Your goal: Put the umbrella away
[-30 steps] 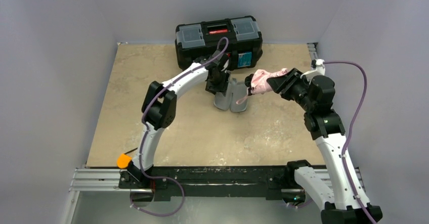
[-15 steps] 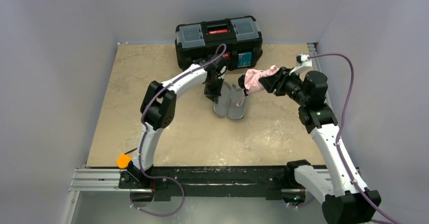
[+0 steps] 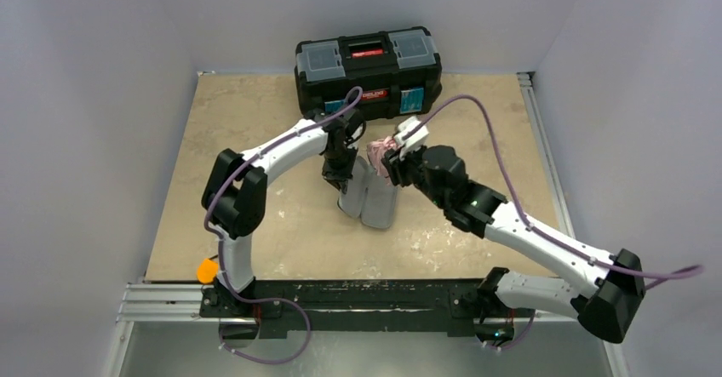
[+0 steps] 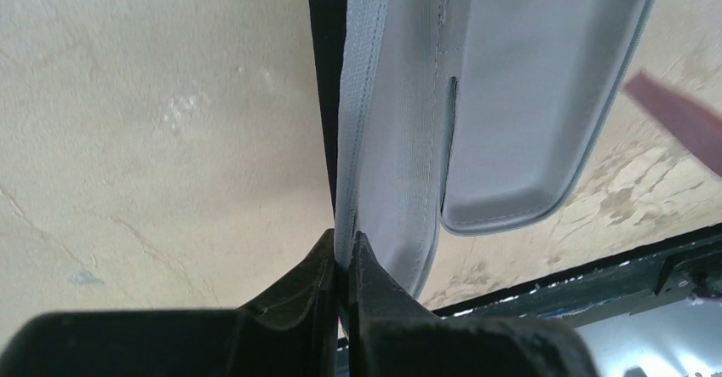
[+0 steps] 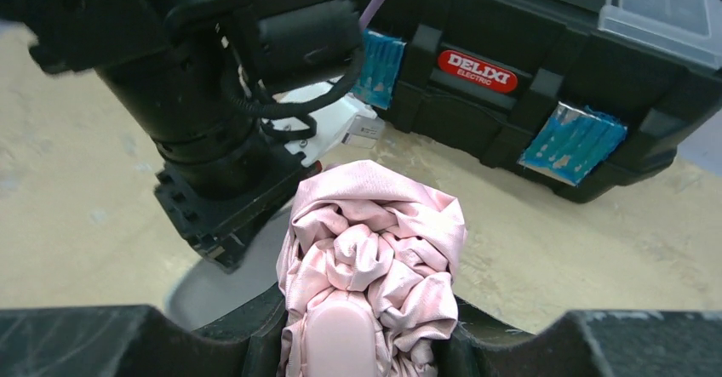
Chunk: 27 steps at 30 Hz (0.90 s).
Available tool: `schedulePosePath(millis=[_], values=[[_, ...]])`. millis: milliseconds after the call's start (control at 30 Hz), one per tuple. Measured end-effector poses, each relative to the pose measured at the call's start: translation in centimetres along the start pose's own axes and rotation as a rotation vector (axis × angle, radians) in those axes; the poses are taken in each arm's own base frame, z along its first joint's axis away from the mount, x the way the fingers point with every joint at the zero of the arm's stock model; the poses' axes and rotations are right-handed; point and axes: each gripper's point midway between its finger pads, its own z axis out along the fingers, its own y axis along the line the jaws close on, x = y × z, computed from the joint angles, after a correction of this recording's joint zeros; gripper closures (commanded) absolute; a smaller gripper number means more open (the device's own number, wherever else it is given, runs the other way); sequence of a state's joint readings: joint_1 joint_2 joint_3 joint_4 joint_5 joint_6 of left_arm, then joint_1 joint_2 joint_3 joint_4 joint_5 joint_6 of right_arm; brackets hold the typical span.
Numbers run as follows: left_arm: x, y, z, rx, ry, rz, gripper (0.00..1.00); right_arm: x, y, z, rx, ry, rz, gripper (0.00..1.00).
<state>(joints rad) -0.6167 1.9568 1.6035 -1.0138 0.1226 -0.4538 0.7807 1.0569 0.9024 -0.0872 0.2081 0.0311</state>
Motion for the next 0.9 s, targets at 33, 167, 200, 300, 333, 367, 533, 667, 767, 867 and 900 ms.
schedulePosePath(millis=[33, 167, 200, 300, 333, 367, 533, 667, 767, 867, 900], values=[[0.5, 0.2, 0.1, -0.003, 0.008, -0.001, 0.95, 0.5, 0.6, 0.4, 0.011, 0.001, -0.051, 1.00], [1.6, 0.7, 0.3, -0.012, 0.029, -0.003, 0.85, 4.0, 1.8, 1.7, 0.042, 0.032, -0.225, 1.00], [1.8, 0.8, 0.3, -0.013, 0.031, -0.003, 0.82, 5.0, 1.8, 1.9, 0.056, 0.047, -0.265, 1.00], [2.2, 1.0, 0.4, -0.016, 0.040, -0.004, 0.79, 7.6, 1.4, 2.5, 0.084, 0.086, -0.367, 1.00], [2.3, 1.1, 0.5, -0.017, 0.042, -0.004, 0.78, 8.2, 1.4, 2.6, 0.091, 0.093, -0.399, 1.00], [2.4, 1.1, 0.5, -0.017, 0.042, -0.004, 0.78, 8.7, 1.5, 2.7, 0.092, 0.094, -0.429, 1.00], [2.6, 1.2, 0.3, -0.013, 0.034, -0.003, 0.79, 9.7, 2.8, 2.8, 0.064, 0.067, -0.526, 1.00], [2.4, 1.0, 0.1, -0.003, 0.019, -0.001, 0.79, 9.7, 4.3, 2.9, 0.030, 0.023, -0.576, 1.00], [2.5, 1.0, 0.1, -0.003, 0.019, -0.001, 0.79, 10.8, 5.0, 2.8, 0.000, 0.010, -0.616, 1.00], [2.5, 1.0, 0.0, -0.002, 0.018, -0.001, 0.80, 13.1, 5.4, 3.1, -0.034, 0.050, -0.660, 1.00], [2.4, 1.0, 0.0, -0.002, 0.016, 0.000, 0.81, 14.1, 5.5, 3.3, -0.045, 0.074, -0.675, 1.00]])
